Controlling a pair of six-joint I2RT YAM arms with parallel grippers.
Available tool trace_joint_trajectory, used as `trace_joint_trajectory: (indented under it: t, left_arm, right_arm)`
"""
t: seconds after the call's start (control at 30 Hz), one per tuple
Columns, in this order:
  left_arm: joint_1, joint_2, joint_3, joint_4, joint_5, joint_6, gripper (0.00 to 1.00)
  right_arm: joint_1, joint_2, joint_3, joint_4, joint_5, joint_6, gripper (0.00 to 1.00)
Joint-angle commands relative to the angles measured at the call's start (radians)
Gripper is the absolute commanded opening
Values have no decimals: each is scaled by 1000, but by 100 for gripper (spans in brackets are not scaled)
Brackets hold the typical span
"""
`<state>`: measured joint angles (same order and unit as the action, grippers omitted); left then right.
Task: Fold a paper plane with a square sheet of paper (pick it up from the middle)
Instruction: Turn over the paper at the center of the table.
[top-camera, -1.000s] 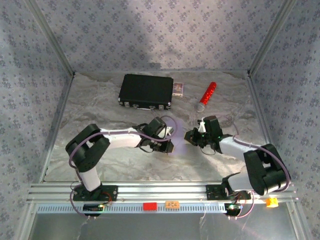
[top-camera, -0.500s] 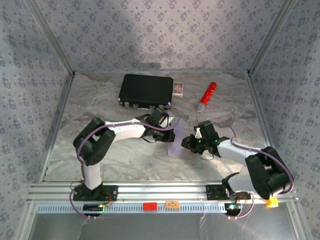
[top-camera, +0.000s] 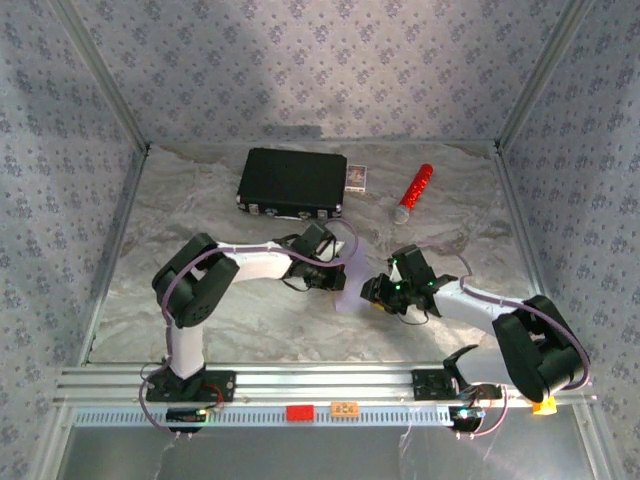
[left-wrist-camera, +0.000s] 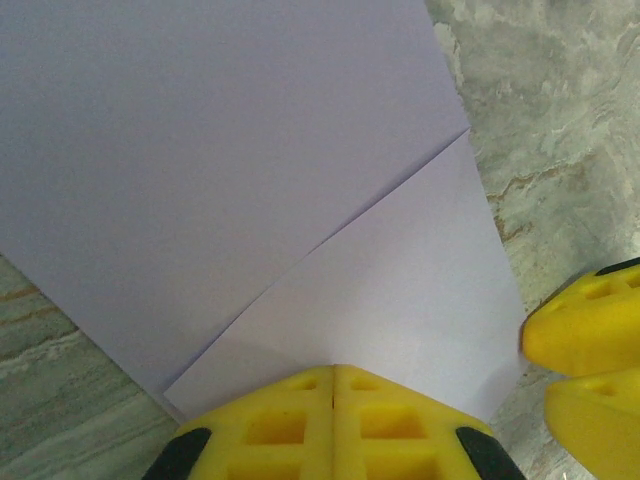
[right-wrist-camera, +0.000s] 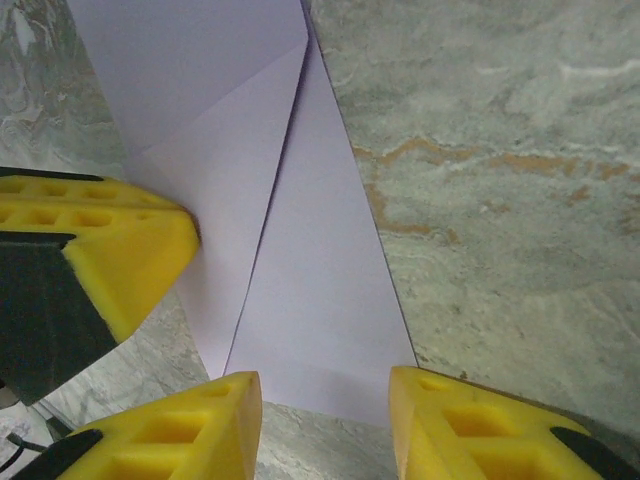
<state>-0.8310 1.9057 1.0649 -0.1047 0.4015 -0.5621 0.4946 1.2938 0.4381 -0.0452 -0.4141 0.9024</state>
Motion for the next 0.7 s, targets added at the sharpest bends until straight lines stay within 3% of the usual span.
trace_joint_trajectory:
  t: [0.0, 0.67]
  left_arm:
    - [-6, 7, -31, -52, -10, 0, 0]
    - [-10, 4, -33, -39, -6, -13, 0]
  right_arm:
    - [7, 4, 5, -20, 29, 18, 42]
    - [-28, 119, 94, 130, -22, 18, 46]
